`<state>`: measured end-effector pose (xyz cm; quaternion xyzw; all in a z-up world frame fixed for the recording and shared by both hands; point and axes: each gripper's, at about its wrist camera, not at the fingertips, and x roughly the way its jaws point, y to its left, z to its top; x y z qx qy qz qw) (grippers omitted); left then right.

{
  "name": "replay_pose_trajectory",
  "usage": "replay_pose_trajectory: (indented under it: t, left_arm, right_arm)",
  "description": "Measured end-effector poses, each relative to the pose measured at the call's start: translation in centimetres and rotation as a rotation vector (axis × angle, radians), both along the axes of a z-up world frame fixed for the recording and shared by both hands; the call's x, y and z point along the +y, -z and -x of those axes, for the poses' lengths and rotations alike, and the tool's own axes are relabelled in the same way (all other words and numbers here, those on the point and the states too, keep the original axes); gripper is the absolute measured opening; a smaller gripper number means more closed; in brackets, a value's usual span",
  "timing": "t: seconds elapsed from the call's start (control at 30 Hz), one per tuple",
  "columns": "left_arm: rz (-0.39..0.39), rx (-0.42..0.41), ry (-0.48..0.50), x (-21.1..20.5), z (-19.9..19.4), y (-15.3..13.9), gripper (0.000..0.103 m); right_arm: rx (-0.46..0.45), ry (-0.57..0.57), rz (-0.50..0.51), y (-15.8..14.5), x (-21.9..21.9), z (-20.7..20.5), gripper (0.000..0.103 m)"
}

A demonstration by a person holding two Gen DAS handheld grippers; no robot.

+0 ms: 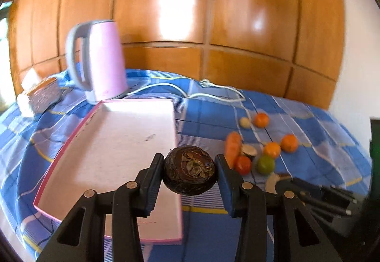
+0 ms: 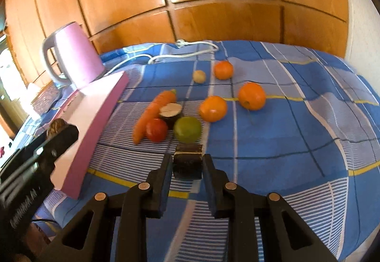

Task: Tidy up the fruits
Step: 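Lower dark round fruit into pink tray with left tool while right tool drops slice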

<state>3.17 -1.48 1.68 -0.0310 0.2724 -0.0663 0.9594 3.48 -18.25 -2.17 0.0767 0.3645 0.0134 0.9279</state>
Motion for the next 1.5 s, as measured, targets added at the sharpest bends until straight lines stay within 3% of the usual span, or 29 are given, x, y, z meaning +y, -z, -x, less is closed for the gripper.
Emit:
replay_pose_trajectory:
  t: [0.37, 0.63, 0.73, 0.8, 0.9, 1.07, 1.27, 1.5]
  left_arm:
    - [0.083, -0.036, -0.147, 3.7, 0.4, -0.6, 0.044]
    - [0.183, 0.031, -0.375, 8.9, -0.6, 0.3, 0.045]
    - [0.213, 0.045, -0.431, 10.4, -0.8, 0.8, 0.054]
    - [0.219, 0.053, -0.448, 10.8, -1.0, 1.1, 0.064]
    - [0.223, 0.062, -0.456, 11.1, -1.3, 1.4, 0.065]
    - [0.219, 0.077, -0.457, 10.9, -1.4, 1.5, 0.069]
    - [0.214, 0.076, -0.45, 10.7, -1.4, 1.5, 0.076]
    - [0.203, 0.075, -0.405, 9.7, -1.5, 1.4, 0.076]
  right_arm:
    - [-0.101, -0.059, -0.026, -3.5, 1.9, 0.6, 0.025]
    - [-0.126, -0.196, -0.08, -5.7, 6.3, -1.0, 0.025]
    - [-0.123, -0.264, -0.115, -6.1, 8.6, -2.2, 0.025]
    - [-0.11, -0.312, -0.145, -6.2, 10.1, -3.1, 0.026]
    - [-0.083, -0.368, -0.186, -5.7, 11.9, -4.3, 0.028]
    - [-0.066, -0.391, -0.154, -5.0, 13.3, -4.9, 0.034]
    - [-0.056, -0.339, -0.115, -4.5, 11.3, -4.4, 0.036]
    - [-0.017, -0.196, -0.043, -2.8, 5.9, -3.7, 0.037]
